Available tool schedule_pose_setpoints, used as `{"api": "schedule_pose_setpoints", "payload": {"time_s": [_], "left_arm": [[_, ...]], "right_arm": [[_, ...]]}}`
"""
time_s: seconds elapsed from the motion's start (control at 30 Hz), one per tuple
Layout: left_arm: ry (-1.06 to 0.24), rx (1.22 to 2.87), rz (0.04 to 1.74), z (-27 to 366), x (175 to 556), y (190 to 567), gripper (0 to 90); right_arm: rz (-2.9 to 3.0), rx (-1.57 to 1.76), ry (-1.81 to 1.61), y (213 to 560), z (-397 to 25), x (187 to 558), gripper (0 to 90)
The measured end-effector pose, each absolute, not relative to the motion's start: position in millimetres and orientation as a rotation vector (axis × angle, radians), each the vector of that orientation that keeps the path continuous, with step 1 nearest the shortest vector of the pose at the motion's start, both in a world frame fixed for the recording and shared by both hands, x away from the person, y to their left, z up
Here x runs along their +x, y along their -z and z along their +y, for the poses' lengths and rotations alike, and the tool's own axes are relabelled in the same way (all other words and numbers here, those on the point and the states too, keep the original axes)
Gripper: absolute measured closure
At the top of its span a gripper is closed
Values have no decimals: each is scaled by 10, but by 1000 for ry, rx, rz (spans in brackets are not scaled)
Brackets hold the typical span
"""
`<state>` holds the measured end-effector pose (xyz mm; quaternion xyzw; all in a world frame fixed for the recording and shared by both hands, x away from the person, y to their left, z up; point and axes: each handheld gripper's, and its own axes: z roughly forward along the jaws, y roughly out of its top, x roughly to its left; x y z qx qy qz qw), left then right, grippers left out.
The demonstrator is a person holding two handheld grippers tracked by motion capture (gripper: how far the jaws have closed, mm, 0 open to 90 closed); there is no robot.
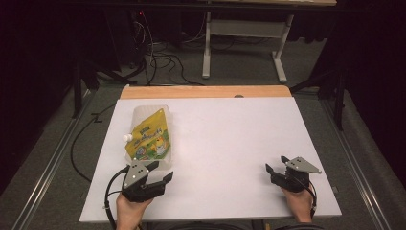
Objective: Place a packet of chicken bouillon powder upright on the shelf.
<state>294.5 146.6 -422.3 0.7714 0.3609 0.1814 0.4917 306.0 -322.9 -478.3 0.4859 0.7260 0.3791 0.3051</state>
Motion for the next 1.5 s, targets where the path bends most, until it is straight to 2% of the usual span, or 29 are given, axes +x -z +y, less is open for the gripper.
{"api": "schedule_pose_setpoints", "payload": {"time_s": [0.3, 0.43, 1.07, 1.2, 1.33, 1.5], "left_arm": [[-308, 1875, 836, 1287, 3025, 4276, 315], [-291, 1898, 822, 1205, 3052, 4286, 303], [-326, 1939, 772, 862, 3184, 4377, 295], [-330, 1989, 761, 774, 3246, 4373, 297], [-296, 1967, 773, 739, 3315, 4404, 306], [-318, 1964, 789, 680, 3366, 4464, 302]], "right_arm": [[1920, 1283, -1008, 4781, -3231, 3054, 317], [1919, 1284, -1010, 4781, -3230, 3051, 317], [1917, 1279, -1011, 4782, -3226, 3051, 317], [1919, 1276, -1006, 4782, -3225, 3052, 317], [1922, 1274, -1001, 4783, -3222, 3052, 317], [1919, 1275, -1002, 4783, -3222, 3052, 317]]}}
